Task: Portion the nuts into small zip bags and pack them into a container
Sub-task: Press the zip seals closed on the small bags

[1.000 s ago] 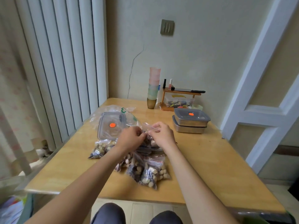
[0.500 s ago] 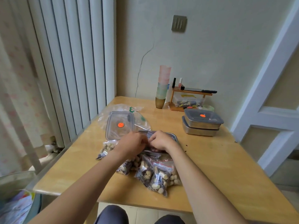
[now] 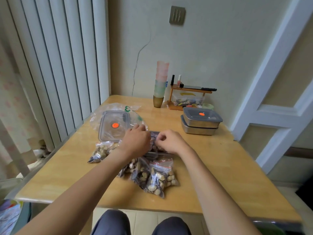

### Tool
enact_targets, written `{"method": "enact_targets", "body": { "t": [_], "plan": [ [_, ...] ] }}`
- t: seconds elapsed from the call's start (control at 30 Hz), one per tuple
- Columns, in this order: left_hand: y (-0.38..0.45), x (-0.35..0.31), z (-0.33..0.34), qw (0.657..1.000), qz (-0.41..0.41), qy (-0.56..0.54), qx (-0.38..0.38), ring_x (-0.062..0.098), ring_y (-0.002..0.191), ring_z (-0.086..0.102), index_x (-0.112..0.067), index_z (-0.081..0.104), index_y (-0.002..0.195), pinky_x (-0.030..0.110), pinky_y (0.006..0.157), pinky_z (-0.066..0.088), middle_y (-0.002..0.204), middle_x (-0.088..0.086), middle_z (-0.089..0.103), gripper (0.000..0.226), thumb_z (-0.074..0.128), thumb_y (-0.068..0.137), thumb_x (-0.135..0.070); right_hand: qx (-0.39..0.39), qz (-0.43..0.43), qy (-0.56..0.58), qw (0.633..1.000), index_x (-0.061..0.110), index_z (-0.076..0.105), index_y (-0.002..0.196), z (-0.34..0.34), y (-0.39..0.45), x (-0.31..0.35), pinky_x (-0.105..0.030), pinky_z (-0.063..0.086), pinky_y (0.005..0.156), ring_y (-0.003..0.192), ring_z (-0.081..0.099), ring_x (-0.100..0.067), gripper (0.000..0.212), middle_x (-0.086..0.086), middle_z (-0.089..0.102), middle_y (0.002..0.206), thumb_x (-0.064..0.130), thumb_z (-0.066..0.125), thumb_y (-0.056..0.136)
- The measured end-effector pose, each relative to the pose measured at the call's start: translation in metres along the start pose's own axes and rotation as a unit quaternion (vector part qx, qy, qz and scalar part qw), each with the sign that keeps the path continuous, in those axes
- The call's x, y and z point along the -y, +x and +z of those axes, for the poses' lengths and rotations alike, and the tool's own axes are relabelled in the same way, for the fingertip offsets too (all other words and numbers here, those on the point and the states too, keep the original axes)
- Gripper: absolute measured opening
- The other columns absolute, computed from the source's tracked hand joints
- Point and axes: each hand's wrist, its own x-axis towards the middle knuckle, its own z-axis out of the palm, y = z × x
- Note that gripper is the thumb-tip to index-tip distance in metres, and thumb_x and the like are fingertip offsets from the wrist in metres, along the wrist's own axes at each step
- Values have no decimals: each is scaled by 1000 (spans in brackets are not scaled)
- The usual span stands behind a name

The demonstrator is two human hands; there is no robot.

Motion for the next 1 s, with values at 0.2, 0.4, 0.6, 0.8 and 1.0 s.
{"method": "enact_targets", "body": {
  "t": [0.2,0.4,0.6,0.8,1.0],
  "plan": [
    [-5,-34,2,985,81,-141,56,24,96,59,-16,71,90,34,82,50,94,5,62,16,56,90,-18,-20,171,-23,985,5,70,94,-21,-15,-23,-28,50,55,62,69,-23,19,-12,76,79,23,63,95],
    [-6,-48,-10,985,58,-131,92,24,100,59,-16,79,83,37,84,52,101,9,64,25,55,81,-10,154,181,122,964,-1,66,96,-12,-56,-27,-18,36,39,35,54,-7,10,-5,67,53,8,68,96],
    [-6,-40,-20,981,24,-124,148,23,84,67,-17,77,80,36,75,59,85,2,74,35,47,69,-31,90,127,174,972,10,74,88,-21,-53,-35,-22,31,45,47,46,-8,5,0,66,66,12,72,93],
    [-11,-27,-29,967,17,-159,199,22,76,65,-12,68,75,34,70,51,79,8,70,59,42,71,-65,-101,118,189,970,6,70,95,-44,-32,-21,-30,44,55,55,57,-17,15,-8,67,65,14,58,97],
    [-21,-22,-23,950,100,-157,251,4,95,59,-32,73,83,28,91,47,94,-16,69,28,78,75,-58,-165,144,236,947,11,62,83,-5,2,-7,-24,54,49,57,75,-17,19,-9,76,79,15,59,102]
  ]
}}
